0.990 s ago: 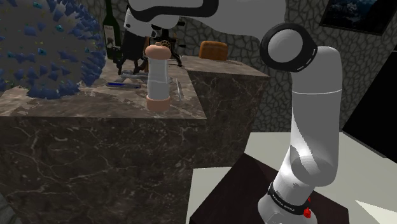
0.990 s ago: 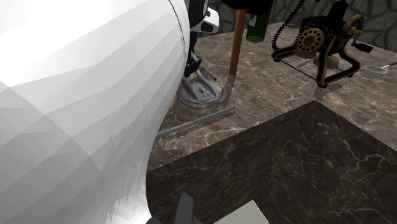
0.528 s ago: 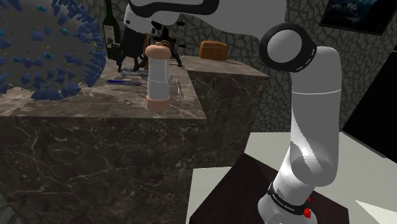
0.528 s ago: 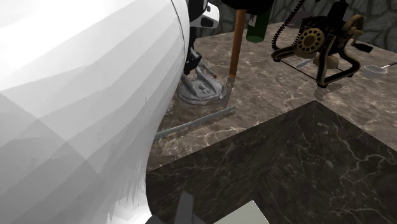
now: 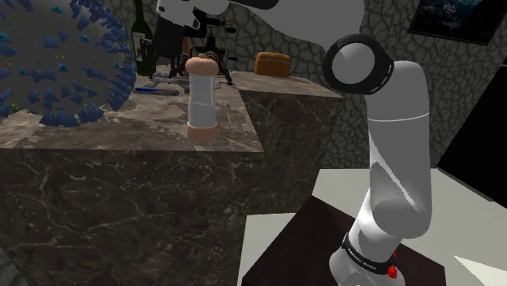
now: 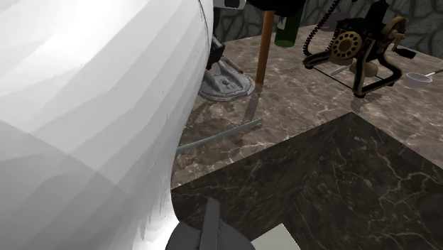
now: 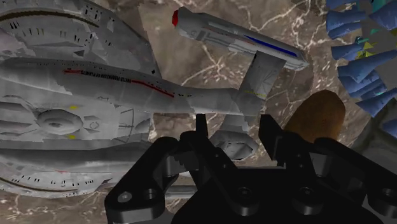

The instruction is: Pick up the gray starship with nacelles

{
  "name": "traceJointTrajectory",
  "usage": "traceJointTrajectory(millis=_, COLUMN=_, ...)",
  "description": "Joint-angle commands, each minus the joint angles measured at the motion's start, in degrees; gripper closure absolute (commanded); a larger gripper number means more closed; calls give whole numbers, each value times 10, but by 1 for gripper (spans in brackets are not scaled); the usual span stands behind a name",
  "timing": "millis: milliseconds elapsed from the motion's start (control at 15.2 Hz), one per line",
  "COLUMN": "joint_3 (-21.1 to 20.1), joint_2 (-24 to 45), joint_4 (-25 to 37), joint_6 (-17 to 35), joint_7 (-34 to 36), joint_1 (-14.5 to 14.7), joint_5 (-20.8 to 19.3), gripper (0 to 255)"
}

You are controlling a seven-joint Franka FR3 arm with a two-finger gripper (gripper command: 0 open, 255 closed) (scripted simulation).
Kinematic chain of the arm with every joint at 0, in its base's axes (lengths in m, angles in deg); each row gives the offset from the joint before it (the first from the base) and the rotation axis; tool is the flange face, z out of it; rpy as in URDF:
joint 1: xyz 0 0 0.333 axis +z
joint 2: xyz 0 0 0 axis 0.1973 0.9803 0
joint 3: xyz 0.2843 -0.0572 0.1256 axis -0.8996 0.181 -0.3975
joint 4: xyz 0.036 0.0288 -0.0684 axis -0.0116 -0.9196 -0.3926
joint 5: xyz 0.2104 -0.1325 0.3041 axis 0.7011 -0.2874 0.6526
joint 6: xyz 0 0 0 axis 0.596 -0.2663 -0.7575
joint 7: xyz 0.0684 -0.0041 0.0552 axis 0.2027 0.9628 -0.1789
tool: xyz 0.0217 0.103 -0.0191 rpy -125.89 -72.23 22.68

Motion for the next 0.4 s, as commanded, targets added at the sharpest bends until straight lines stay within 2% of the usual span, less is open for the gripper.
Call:
traceJointTrajectory(millis=0, joint_3=0, joint_2=10, joint_4=31, joint_6=-21, joint_7=2, joint_1=2, joint_5=-3, gripper=255)
traceJointTrajectory(millis=198, joint_3=0, joint_2=32, joint_4=90, joint_6=-58, joint_7=7, joint_1=8, joint_5=-7, gripper=255)
traceJointTrajectory(millis=330, joint_3=0, joint_2=33, joint_4=93, joint_6=-60, joint_7=7, joint_1=9, joint_5=-8, gripper=255)
